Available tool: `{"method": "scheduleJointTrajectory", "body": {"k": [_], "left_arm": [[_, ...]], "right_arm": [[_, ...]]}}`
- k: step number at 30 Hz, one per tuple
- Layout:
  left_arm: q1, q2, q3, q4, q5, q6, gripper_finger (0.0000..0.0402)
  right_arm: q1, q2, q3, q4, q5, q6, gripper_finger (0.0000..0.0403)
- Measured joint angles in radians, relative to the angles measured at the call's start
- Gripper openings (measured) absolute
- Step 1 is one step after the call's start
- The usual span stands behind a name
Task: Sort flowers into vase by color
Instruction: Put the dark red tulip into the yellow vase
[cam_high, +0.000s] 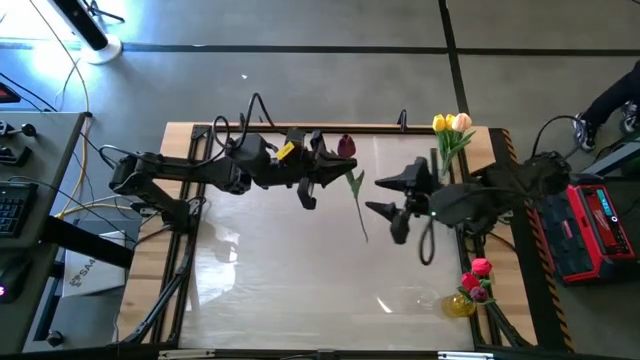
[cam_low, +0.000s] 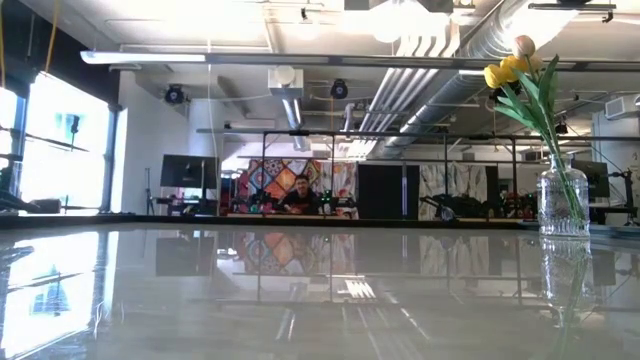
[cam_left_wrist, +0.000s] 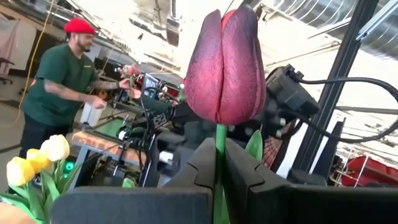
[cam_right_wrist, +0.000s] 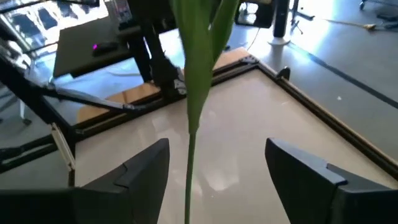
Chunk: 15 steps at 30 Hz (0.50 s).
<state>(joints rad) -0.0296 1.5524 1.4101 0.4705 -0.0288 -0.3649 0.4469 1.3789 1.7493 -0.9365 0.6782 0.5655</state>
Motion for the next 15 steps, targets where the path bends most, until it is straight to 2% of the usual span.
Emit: {"method": "scheduleJointTrajectory", "body": {"k": [8, 15], "left_arm": [[-0.008, 0.000, 0.000, -0.006, -0.006, 0.001, 0.0000], [-0.011, 0.000, 0.000, -0.086, -0.011, 0.013, 0.0000]], "right_arm": [[-0.084, 0.051, 0.000, 0.091, -0.116, -0.083, 0.0233], [-0.133, 0.059, 0.000, 0.114, -0.137, -0.066, 0.0157]]}}
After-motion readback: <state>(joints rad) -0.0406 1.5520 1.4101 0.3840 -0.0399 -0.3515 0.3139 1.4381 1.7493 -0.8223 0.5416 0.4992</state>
